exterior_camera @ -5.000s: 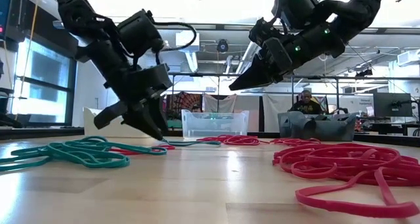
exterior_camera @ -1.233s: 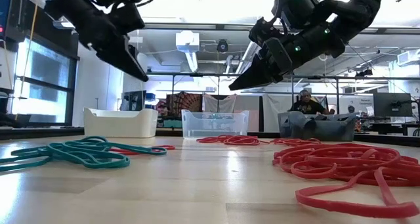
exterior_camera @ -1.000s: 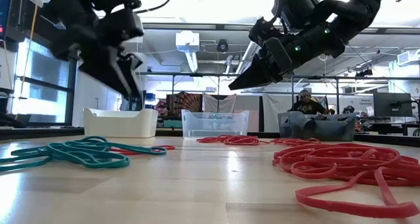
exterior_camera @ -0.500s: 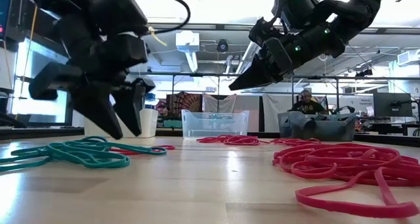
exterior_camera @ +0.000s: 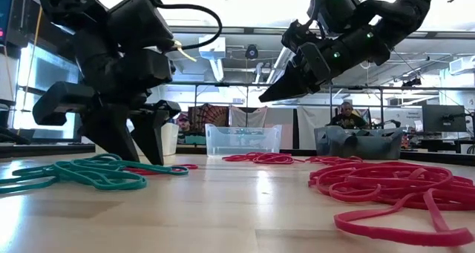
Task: Sort rubber bands into baskets
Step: Put the blue rubber band into the white bin
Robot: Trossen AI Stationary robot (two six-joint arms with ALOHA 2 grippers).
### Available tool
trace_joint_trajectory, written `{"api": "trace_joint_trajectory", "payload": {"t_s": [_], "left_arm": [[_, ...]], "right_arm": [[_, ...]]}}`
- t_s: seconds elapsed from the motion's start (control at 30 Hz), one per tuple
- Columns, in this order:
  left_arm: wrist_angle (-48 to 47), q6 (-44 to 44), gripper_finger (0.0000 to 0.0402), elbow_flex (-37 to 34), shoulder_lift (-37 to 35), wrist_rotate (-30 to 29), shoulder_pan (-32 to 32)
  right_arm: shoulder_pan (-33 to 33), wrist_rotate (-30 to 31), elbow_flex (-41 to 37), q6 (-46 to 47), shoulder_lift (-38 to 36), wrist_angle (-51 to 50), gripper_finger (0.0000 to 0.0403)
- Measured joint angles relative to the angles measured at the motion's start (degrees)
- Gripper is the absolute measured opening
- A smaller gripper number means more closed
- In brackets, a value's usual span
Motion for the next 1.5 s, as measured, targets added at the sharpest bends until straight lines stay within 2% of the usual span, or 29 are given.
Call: {"api": "trace_joint_trajectory", "payload": {"t_s": [0.13, 0.47, 0.77, 1.03, 1.17, 1.27, 1.5], "left_arm": [[1.10, 1.40, 0.0133, -0.02, 0.12, 0.25, -0.04], [1.26, 3.00, 0.0007, -0.04, -0.14, -0.19, 0.07], [-5.31, 2.93, 0.0001, -0.28, -8.08, -4.55, 2.91], [-11.52, -0.14, 0.0000, -0.22, -21.64, -12.21, 5.55], [-14.26, -1.69, 0.0000, -0.22, -29.20, -14.19, 7.42], [-15.03, -2.97, 0.0000, -0.17, -34.06, -18.36, 9.01], [-16.67, -5.72, 0.0000, -0.16, -41.67, -25.69, 14.84]], "right_arm": [[0.00, 0.00, 0.01, 0.00, 0.00, 0.01, 0.0000], [0.00, 0.01, 0.01, -0.02, 0.00, 0.01, 0.0000], [0.00, 0.00, 0.01, -0.52, 0.00, 0.01, 0.0000], [0.00, 0.00, 0.00, -0.58, 0.00, 0.01, 0.0000], [0.00, 0.01, 0.01, -0.52, -0.01, 0.05, 0.0000], [0.00, 0.00, 0.01, -0.52, 0.00, 0.03, 0.0000], [0.00, 0.00, 0.01, -0.50, 0.00, 0.24, 0.0000]]}}
